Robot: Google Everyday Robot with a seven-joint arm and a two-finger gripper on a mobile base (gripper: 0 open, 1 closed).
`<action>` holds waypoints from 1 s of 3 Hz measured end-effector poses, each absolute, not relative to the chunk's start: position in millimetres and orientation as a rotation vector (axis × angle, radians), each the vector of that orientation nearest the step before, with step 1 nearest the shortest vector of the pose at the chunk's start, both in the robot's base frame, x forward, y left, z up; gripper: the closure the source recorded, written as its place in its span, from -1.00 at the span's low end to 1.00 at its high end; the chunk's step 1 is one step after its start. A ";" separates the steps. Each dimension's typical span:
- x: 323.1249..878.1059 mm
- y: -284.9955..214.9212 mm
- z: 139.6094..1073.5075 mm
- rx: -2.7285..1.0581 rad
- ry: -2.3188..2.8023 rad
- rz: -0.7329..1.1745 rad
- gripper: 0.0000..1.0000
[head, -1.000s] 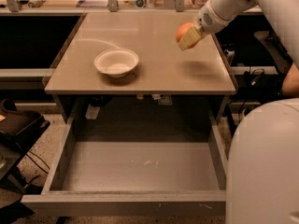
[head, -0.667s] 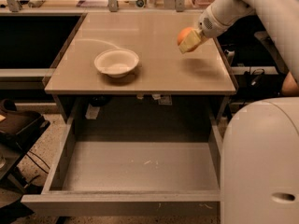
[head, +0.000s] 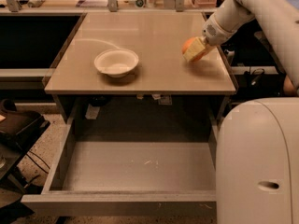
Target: Pick orange from top drawer and place on counter
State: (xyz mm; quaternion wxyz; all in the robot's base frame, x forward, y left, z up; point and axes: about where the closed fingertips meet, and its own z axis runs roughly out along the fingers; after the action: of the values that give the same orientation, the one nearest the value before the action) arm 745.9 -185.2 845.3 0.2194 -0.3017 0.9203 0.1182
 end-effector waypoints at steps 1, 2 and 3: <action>742.9 -186.3 842.7 -0.836 2.563 0.331 0.74; 742.9 -186.3 842.7 -0.836 2.563 0.331 0.28; 742.9 -186.2 842.7 -0.836 2.563 0.331 -0.19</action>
Offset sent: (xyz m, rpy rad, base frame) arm -0.0030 -0.0011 -0.0026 -0.0035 0.0172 -0.0005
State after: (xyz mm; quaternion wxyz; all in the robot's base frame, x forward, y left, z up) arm 742.9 -186.2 842.7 0.2109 -0.3009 0.9224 0.1191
